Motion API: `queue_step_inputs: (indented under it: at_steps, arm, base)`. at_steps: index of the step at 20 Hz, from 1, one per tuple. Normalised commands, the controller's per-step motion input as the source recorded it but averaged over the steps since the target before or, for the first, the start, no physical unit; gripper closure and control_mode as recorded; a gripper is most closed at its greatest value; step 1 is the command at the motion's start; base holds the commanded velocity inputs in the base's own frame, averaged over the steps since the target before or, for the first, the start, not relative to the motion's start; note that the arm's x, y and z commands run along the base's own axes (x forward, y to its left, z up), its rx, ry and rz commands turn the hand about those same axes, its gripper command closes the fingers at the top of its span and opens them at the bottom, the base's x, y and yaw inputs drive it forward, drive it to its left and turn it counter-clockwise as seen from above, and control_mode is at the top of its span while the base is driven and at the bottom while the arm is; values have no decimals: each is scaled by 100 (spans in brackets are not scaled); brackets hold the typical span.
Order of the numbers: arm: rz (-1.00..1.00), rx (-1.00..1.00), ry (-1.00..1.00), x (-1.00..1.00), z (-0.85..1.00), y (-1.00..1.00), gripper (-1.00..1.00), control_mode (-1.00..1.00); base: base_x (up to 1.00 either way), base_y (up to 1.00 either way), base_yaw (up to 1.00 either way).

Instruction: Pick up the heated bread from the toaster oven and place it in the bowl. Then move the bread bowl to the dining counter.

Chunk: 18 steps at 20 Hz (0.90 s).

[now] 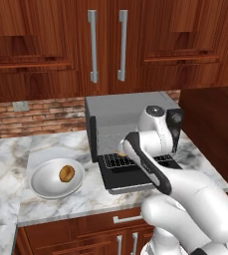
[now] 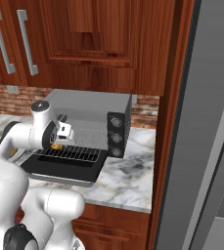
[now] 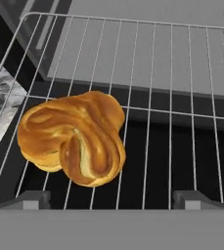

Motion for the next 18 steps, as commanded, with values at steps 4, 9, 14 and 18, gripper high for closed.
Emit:
queue_step_inputs:
  at_steps: [4,9,14,18]
  arm:
    - [0,0,0,18,-14,12,-100,-100]
    - [0,-1,0,23,-19,0,-100,-100]
    - [0,-1,0,43,-15,4,-100,-100]
    - [0,0,0,25,-27,3,-100,-100]
  base:
    - [0,0,0]
    - [0,0,0]
    - [0,0,0]
    - [0,0,0]
